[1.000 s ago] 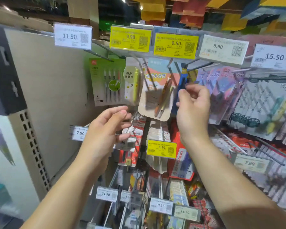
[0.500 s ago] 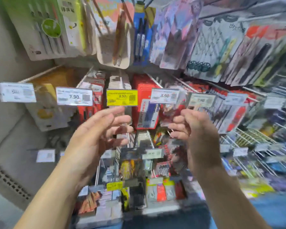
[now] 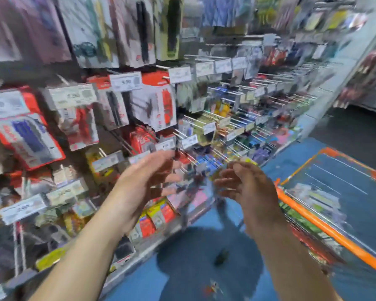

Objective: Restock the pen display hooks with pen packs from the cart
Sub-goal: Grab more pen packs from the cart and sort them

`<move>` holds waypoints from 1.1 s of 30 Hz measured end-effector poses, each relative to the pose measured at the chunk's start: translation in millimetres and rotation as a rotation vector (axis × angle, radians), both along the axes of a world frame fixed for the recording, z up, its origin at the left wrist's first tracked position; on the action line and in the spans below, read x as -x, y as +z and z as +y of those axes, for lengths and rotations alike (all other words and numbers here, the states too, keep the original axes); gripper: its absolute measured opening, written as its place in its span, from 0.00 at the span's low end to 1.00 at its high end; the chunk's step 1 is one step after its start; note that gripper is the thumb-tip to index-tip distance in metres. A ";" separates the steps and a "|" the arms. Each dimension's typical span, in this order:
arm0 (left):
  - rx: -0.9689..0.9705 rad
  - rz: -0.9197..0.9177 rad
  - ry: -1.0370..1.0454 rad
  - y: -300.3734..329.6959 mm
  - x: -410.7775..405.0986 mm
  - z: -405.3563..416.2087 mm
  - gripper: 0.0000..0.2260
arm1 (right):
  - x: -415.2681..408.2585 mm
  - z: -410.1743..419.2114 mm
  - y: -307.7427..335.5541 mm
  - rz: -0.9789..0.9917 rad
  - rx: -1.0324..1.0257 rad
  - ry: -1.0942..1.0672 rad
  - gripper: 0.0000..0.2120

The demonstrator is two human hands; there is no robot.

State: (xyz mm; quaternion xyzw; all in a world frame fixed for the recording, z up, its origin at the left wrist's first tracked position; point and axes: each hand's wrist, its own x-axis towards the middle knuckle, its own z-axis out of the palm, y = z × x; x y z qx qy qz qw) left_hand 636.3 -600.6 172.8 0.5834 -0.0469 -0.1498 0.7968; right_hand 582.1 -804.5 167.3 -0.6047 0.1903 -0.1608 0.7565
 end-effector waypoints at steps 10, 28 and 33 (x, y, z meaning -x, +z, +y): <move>-0.076 0.041 -0.304 -20.0 34.6 -206.0 0.14 | 114.9 -190.4 -33.4 0.083 -0.124 -0.388 0.08; -0.106 0.224 -0.609 -82.0 -29.4 -442.8 0.20 | 137.5 -366.4 -80.3 0.259 -0.221 -0.794 0.06; -0.139 0.268 -0.659 -100.6 -75.9 -502.0 0.17 | 98.1 -410.7 -88.8 0.289 -0.234 -0.845 0.06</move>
